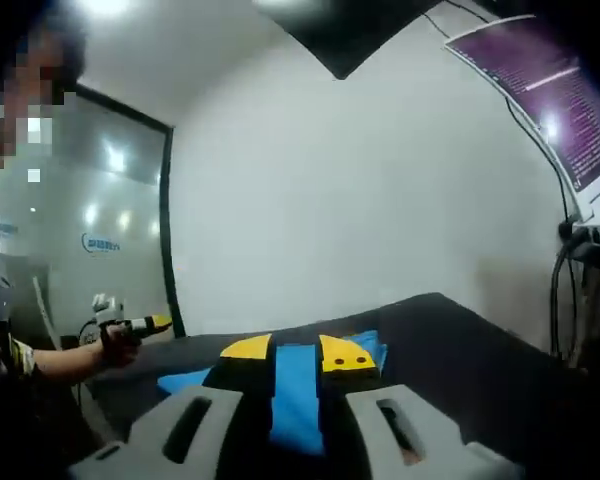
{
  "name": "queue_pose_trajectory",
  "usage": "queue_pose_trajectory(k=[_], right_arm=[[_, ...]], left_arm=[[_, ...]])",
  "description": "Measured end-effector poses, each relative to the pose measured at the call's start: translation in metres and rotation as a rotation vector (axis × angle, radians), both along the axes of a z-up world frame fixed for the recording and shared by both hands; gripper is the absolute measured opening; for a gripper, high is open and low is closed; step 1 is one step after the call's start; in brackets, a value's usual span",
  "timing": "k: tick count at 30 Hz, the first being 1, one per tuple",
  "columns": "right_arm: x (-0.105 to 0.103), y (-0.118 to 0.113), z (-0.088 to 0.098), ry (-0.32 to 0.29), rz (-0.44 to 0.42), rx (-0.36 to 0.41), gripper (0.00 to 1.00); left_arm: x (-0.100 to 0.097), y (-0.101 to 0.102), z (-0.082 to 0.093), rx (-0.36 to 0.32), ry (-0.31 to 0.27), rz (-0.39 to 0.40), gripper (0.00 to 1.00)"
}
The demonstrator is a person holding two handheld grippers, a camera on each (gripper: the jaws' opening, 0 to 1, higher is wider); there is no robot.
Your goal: Spread out the cloth and fold it
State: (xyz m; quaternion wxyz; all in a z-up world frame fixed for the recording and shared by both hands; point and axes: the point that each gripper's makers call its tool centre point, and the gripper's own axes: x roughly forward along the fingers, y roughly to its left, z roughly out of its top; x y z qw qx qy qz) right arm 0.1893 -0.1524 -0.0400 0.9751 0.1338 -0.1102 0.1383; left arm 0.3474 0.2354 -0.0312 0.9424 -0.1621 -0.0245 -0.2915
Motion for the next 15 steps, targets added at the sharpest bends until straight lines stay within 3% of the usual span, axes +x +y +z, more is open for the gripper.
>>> queue_pose_trajectory(k=[1,4,7,9,12,13,15], right_arm=[[0.002,0.002,0.000,0.003,-0.005,-0.006,0.13],[0.008,-0.001,0.009,-0.034,-0.075,-0.024,0.13],[0.010,0.015,0.028,-0.113,-0.041,-0.034,0.09],[0.012,0.034,0.027,-0.111,-0.006,-0.114,0.07],[0.015,0.069,0.013,-0.081,0.063,-0.278,0.09],[0.017,0.084,0.002,-0.049,0.110,-0.339,0.12],[0.018,0.120,-0.020,-0.001,0.223,-0.470,0.26]], left_arm=[[-0.005,0.002,-0.001,0.005,-0.013,0.009,0.09],[-0.016,0.007,-0.012,0.139,-0.066,0.056,0.04],[-0.026,0.002,-0.031,0.247,-0.052,0.057,0.00],[-0.028,-0.001,-0.041,0.245,-0.046,0.060,0.00],[-0.027,0.000,-0.058,0.196,0.015,0.047,0.00],[-0.026,0.003,-0.056,0.218,0.011,0.061,0.00],[-0.023,0.006,-0.047,0.182,-0.068,0.063,0.01]])
